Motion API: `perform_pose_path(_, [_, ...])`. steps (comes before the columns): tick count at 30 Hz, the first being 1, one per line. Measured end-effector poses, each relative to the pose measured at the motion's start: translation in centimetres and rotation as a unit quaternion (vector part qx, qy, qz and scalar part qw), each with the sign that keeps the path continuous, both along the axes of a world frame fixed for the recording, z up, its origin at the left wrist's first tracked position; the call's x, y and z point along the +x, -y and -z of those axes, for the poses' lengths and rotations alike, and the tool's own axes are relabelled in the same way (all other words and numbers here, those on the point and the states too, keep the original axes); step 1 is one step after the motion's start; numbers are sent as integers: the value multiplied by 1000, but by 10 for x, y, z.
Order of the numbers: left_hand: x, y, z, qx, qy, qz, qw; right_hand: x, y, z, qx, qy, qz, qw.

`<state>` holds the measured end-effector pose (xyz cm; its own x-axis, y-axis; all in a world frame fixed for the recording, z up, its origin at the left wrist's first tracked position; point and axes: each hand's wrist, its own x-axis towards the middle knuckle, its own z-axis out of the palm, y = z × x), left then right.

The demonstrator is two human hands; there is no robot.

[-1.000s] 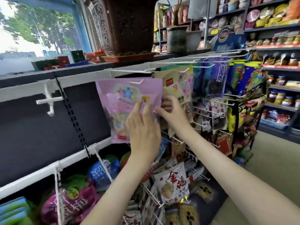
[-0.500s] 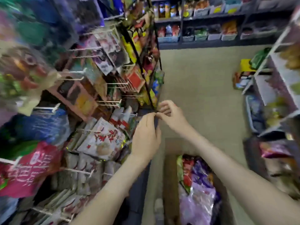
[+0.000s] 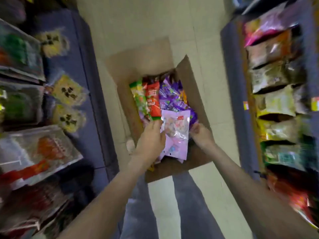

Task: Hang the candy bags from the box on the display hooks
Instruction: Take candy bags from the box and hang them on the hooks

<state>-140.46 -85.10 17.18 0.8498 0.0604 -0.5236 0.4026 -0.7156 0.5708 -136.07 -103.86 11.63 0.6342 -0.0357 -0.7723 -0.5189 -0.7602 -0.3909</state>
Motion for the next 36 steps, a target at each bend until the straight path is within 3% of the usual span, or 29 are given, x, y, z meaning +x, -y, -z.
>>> perform_pose_path(3, [-24, 11, 51, 16, -58, 6, 998, -37, 19, 57, -11, -64, -19, 998])
perform_pose_path(7, [-38, 14, 87, 15, -75, -7, 997, -77, 26, 112, -14, -142, -1, 990])
perform_pose_path(12, [-36, 15, 95, 6, -84, -34, 996, -90, 8, 127, -42, -165, 16, 985])
perform_pose_path(16, [-23, 17, 93, 20, -52, 11, 998, -69, -11, 107, -28, -138, -71, 988])
perform_pose_path(21, [1, 17, 63, 54, 2, 133, 990, -18, -27, 35, -7, 20, -226, 974])
perform_pose_path(25, [37, 13, 9, 95, 102, 200, 970, 31, -37, -56, 40, 44, -315, 947])
perform_pose_path(30, [78, -16, -83, 99, 64, 285, 951, 77, -44, -180, 84, 89, -375, 919])
perform_pose_path(32, [85, -30, -125, 57, 76, 245, 965, 91, -53, -227, 97, 121, -377, 913])
perform_pose_path(36, [76, -64, -205, 55, 134, 56, 988, 108, -75, -310, 159, 192, -313, 916])
